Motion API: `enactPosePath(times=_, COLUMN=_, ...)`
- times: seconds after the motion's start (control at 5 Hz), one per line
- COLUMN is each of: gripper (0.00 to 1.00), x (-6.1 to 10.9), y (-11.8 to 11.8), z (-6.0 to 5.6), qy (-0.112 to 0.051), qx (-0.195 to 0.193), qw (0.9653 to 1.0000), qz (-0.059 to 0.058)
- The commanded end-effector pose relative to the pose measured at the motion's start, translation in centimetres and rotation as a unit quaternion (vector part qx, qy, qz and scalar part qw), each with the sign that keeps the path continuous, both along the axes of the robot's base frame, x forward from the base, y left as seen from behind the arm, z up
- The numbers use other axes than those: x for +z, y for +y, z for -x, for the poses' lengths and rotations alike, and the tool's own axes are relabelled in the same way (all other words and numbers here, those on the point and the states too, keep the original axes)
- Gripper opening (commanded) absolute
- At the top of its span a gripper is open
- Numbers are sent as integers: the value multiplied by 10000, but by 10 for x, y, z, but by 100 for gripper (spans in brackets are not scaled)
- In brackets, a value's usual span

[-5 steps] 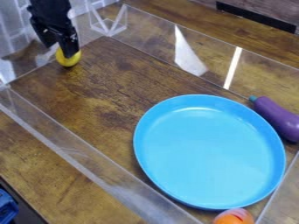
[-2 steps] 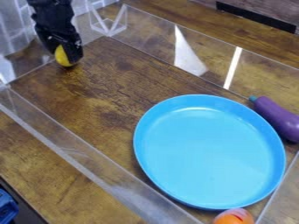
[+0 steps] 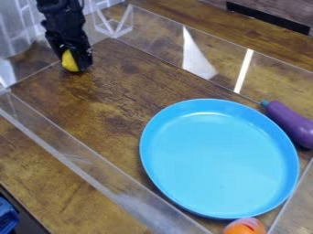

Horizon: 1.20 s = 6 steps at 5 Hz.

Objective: Put the lemon on the blue tray

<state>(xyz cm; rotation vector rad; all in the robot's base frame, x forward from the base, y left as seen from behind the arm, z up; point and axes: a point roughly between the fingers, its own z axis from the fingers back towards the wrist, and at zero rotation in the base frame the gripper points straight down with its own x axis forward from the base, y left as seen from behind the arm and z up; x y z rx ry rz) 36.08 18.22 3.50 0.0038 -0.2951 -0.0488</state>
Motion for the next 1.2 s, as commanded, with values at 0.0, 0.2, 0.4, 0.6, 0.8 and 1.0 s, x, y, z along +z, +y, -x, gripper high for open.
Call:
enactPosePath(times=0.0, gripper=0, x=19, y=-6, z=-11, qy=-180, qx=-114, qw=9997, qz=-115)
enactPosePath(times=0.2, gripper=0, x=21, y=-11, z=-12, qy=-153, qx=-136, qw=9997, qz=-103)
enactPosePath(times=0.4, gripper=0, x=26, y=-20, z=-13, qy=-130, qx=-187, qw=9997, qz=-93)
enactPosePath(times=0.6, gripper=0, x=27, y=-25, z=-15, qy=-112, qx=-223, qw=9996, qz=-93)
enactPosePath(times=0.8, gripper=0, x=29, y=-30, z=-15, qy=-92, qx=-264, qw=9996, qz=-103)
enactPosePath(times=1.0, gripper=0, x=32, y=-35, z=-16, qy=-70, qx=-299, qw=9995, qz=-112)
